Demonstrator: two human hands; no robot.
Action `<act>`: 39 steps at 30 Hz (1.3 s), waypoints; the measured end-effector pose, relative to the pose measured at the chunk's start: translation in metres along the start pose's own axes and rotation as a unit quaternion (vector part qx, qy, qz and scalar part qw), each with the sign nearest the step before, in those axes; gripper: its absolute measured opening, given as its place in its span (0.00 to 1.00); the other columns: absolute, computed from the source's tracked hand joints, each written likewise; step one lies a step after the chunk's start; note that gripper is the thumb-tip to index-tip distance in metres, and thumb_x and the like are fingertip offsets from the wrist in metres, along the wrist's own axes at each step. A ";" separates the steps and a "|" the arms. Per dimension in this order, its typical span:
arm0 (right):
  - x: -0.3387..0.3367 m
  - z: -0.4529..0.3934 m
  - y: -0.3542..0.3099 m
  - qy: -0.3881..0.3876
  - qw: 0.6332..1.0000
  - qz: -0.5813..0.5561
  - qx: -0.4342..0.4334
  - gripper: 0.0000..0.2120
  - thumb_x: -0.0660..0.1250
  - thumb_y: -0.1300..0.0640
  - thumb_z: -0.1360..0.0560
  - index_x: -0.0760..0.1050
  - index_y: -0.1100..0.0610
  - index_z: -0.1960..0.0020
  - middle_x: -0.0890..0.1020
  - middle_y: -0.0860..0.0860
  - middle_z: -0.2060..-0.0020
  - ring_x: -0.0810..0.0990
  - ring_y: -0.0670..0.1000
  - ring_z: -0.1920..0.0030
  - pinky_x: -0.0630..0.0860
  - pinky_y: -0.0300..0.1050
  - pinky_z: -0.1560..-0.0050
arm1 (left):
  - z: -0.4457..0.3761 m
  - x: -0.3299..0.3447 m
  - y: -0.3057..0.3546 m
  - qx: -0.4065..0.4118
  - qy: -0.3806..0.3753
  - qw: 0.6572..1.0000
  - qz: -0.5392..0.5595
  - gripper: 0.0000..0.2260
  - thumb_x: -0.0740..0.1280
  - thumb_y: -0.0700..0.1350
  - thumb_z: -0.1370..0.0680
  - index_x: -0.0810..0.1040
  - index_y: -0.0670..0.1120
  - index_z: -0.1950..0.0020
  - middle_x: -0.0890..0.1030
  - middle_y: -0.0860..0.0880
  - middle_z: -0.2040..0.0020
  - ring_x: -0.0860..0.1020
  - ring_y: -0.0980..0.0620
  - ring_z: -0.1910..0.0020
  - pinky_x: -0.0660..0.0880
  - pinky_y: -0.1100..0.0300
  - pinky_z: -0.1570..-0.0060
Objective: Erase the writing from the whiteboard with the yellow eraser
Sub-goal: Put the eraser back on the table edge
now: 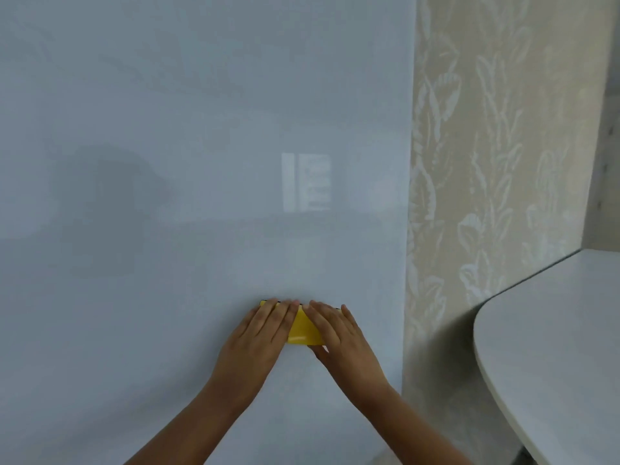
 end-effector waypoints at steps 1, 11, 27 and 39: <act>-0.008 0.008 0.012 -0.008 1.000 0.019 0.002 0.36 0.78 0.60 0.37 0.65 0.56 0.33 0.79 0.55 0.41 0.77 0.52 0.40 0.68 0.56 0.37 | -0.009 0.008 0.013 0.007 -0.007 1.000 0.025 0.21 0.64 0.35 0.29 0.75 0.40 0.36 0.82 0.45 0.43 0.81 0.45 0.45 0.79 0.52 0.48; -0.123 0.119 0.144 -0.076 0.970 0.141 0.183 0.27 0.73 0.57 0.31 0.68 0.58 0.34 0.76 0.55 0.39 0.76 0.55 0.40 0.75 0.49 0.45 | -0.095 0.034 0.189 0.079 -0.040 0.971 0.223 0.34 0.82 0.39 0.45 0.79 0.40 0.40 0.82 0.45 0.43 0.81 0.45 0.46 0.80 0.54 0.50; -0.248 0.320 0.227 -0.201 0.856 0.213 0.426 0.30 0.67 0.49 0.26 0.59 0.49 0.29 0.67 0.47 0.31 0.69 0.49 0.35 0.68 0.41 0.39 | -0.099 0.032 0.449 0.181 -0.135 0.879 0.419 0.30 0.56 0.46 0.18 0.41 0.47 0.22 0.51 0.50 0.22 0.48 0.50 0.23 0.56 0.61 0.29; -0.225 0.353 0.251 -0.308 0.825 0.154 0.449 0.27 0.57 0.47 0.21 0.53 0.52 0.26 0.61 0.49 0.27 0.60 0.49 0.29 0.60 0.43 0.32 | -0.080 0.057 0.478 0.212 -0.188 0.865 0.414 0.27 0.51 0.43 0.17 0.38 0.44 0.23 0.47 0.47 0.21 0.47 0.48 0.23 0.49 0.60 0.28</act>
Point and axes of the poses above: each hand's wrist, its own z-axis away from the middle knuckle, its own x-axis out of the palm, y = z × x, the point moved 10 cm from there along -z, towards the middle knuckle
